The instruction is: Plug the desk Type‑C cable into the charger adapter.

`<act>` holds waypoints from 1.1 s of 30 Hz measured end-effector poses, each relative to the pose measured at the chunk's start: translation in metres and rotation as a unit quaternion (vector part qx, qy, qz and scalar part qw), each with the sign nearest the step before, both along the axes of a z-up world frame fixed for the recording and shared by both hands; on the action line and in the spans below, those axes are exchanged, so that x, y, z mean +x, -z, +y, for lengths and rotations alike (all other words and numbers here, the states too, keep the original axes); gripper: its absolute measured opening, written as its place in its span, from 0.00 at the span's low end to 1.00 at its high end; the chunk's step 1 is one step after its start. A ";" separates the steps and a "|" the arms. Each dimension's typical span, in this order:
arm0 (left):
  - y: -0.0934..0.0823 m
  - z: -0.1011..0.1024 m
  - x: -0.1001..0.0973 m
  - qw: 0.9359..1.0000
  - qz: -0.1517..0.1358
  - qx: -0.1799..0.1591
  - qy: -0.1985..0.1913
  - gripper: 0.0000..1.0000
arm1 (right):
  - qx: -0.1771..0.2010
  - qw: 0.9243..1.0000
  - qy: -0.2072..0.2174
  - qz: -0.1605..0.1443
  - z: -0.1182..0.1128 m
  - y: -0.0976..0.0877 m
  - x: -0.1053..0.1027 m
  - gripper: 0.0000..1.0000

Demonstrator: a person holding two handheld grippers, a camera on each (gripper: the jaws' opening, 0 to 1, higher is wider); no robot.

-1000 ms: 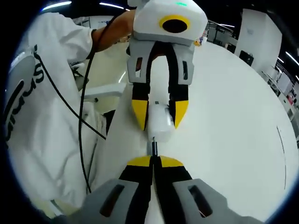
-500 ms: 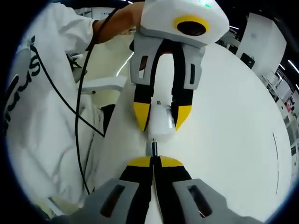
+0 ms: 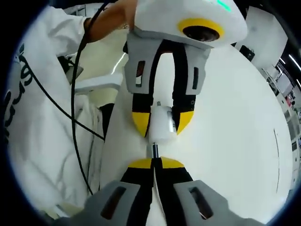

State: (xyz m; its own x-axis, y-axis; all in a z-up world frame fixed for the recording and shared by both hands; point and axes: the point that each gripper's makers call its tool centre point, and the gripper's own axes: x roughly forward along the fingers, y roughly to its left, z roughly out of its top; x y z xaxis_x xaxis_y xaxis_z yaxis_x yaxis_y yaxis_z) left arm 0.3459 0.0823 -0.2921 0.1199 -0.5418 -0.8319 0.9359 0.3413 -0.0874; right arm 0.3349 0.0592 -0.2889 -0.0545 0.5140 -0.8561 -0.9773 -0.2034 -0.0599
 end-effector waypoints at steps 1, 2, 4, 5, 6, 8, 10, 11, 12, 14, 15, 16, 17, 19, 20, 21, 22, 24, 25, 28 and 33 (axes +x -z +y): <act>0.000 0.000 0.000 1.000 0.000 -0.002 0.001 0.26 | 0.014 1.000 -0.022 0.002 0.001 0.000 0.001 0.02; 0.000 0.000 0.000 1.000 0.000 -0.005 0.002 0.26 | 0.025 0.999 -0.025 0.006 0.000 0.000 0.002 0.02; -0.001 0.001 0.000 1.000 -0.001 -0.014 0.004 0.26 | 0.055 0.998 -0.031 0.029 0.003 -0.001 -0.001 0.03; -0.001 0.000 0.000 1.000 -0.003 -0.020 0.009 0.26 | 0.074 0.996 -0.035 0.039 0.003 0.000 0.000 0.03; -0.002 0.001 0.000 1.000 -0.002 -0.023 0.008 0.26 | 0.090 0.994 -0.036 0.048 0.003 -0.001 0.001 0.03; -0.004 0.000 0.000 0.999 0.001 -0.031 0.006 0.26 | 0.108 0.992 -0.042 0.053 0.003 -0.001 0.003 0.03; -0.005 0.001 0.000 0.999 0.002 -0.036 0.005 0.26 | 0.125 0.990 -0.041 0.057 0.001 0.000 0.003 0.04; -0.005 0.002 -0.001 0.999 0.004 -0.036 0.005 0.26 | 0.131 0.989 -0.039 0.062 0.000 0.001 0.002 0.04; -0.006 0.005 -0.001 0.999 0.005 -0.034 0.007 0.25 | 0.139 0.987 -0.037 0.067 0.000 0.001 0.003 0.04; -0.006 0.010 -0.002 0.999 0.006 -0.032 0.009 0.25 | 0.151 0.985 -0.035 0.078 0.001 0.001 0.004 0.04; -0.006 0.011 -0.002 0.999 0.006 -0.032 0.009 0.25 | 0.155 0.984 -0.034 0.082 0.002 0.002 0.004 0.04; -0.006 0.013 -0.002 0.999 0.006 -0.033 0.008 0.25 | 0.161 0.983 -0.030 0.088 0.002 0.002 0.004 0.04; -0.006 0.014 -0.003 0.999 0.006 -0.034 0.008 0.25 | 0.167 0.981 -0.030 0.091 0.003 0.003 0.003 0.04; -0.007 0.016 -0.003 0.999 0.003 -0.038 0.009 0.24 | 0.176 0.978 -0.020 0.105 0.003 0.003 0.003 0.04; -0.008 0.017 -0.003 0.999 0.002 -0.040 0.008 0.24 | 0.181 0.977 -0.016 0.112 0.003 0.004 0.004 0.04; -0.008 0.017 -0.003 0.999 0.001 -0.042 0.008 0.24 | 0.185 0.976 -0.012 0.118 0.003 0.004 0.004 0.04; -0.008 0.017 -0.002 0.999 0.000 -0.042 0.008 0.24 | 0.190 0.974 -0.009 0.121 0.004 0.003 0.004 0.03; -0.008 0.017 -0.002 0.999 -0.002 -0.041 0.012 0.24 | 0.195 0.972 -0.004 0.127 0.004 0.003 0.003 0.03; -0.008 0.017 -0.001 0.999 -0.002 -0.040 0.014 0.24 | 0.197 0.972 -0.002 0.130 0.005 0.002 0.002 0.03; -0.008 0.016 -0.001 0.999 0.002 -0.038 0.012 0.24 | 0.198 0.972 0.006 0.129 0.005 0.002 0.002 0.02; -0.008 0.016 0.000 0.999 -0.004 -0.040 0.012 0.23 | 0.198 0.971 0.019 0.132 0.005 0.002 0.000 0.01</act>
State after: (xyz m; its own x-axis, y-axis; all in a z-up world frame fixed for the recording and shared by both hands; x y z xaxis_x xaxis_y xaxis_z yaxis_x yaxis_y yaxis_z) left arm 0.3454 0.0982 -0.2844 0.1131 -0.6096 -0.7846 0.9443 0.3116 -0.1061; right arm 0.3348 0.0646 -0.2905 -0.2201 0.8055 -0.5502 -0.9755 -0.1790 0.1281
